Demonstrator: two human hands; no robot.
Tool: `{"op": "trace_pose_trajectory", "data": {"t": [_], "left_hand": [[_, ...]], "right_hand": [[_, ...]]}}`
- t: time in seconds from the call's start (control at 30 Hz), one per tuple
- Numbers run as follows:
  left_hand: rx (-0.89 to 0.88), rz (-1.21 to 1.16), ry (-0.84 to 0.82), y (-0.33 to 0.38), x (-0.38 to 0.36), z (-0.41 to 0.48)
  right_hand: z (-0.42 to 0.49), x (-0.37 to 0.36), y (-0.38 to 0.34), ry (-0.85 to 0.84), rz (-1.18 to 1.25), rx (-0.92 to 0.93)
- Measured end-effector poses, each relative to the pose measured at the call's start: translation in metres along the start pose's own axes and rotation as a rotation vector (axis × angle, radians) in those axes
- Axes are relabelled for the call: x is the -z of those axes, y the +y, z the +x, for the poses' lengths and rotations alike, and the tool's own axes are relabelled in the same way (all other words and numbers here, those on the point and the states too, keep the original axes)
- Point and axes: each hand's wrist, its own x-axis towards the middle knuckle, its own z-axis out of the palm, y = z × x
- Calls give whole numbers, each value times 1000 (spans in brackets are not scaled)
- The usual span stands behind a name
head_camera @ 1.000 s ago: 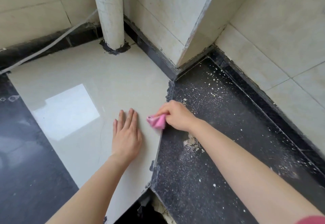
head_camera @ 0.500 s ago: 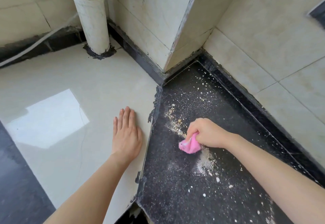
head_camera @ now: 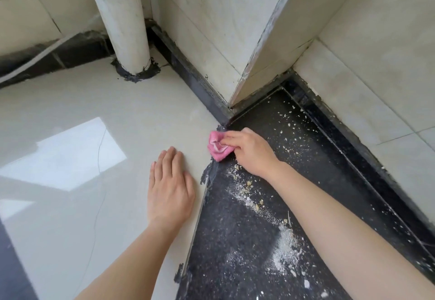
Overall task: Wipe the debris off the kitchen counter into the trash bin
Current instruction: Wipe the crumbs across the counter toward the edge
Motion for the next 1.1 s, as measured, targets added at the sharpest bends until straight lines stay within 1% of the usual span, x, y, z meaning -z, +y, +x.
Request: {"op": "trace_pose_trajectory", "data": {"t": [0.07, 0.13, 0.17, 0.2, 0.3, 0.37, 0.43, 0.5, 0.63, 0.8, 0.93, 1.0, 1.07, 1.1], "left_hand": [[3, 1, -3, 1, 0, 0], [-3, -4, -3, 1, 1, 0], [-3, -4, -1, 2, 1, 0], [-3, -2, -1, 2, 1, 0], [-5, 0, 6, 2, 0, 1], [-8, 3, 8, 1, -1, 1], [-11, 4, 15, 0, -1, 1], [-17, 0, 22, 0, -2, 2], [-18, -8, 10, 0, -2, 1], [-56, -11, -5, -2, -1, 0], [-116, -61, -79, -8, 0, -4], [-172, -97, -103, -14, 4, -16], [-210, -120, -117, -20, 8, -41], [-227, -120, -122, -22, 10, -56]], "right_hand": [[-12, 16, 8, -218, -14, -34], [-21, 35, 12, -434, -85, -75], [-22, 43, 12, -480, -79, -113], [-20, 48, 11, -466, -15, -151], [-2, 44, -2, -235, 275, -204], [7, 27, -12, -141, 284, -162], [5, 8, -13, -119, 225, -115], [-12, 0, -10, -167, 227, -113], [-69, -3, 4, -337, 163, -113], [-150, -2, 24, -470, 51, -230], [-194, 3, 34, -578, -47, -338], [-198, 12, 29, -556, -5, -399], [-190, 18, 15, -448, 100, -421], [-180, 19, 2, -380, 149, -403]]}}
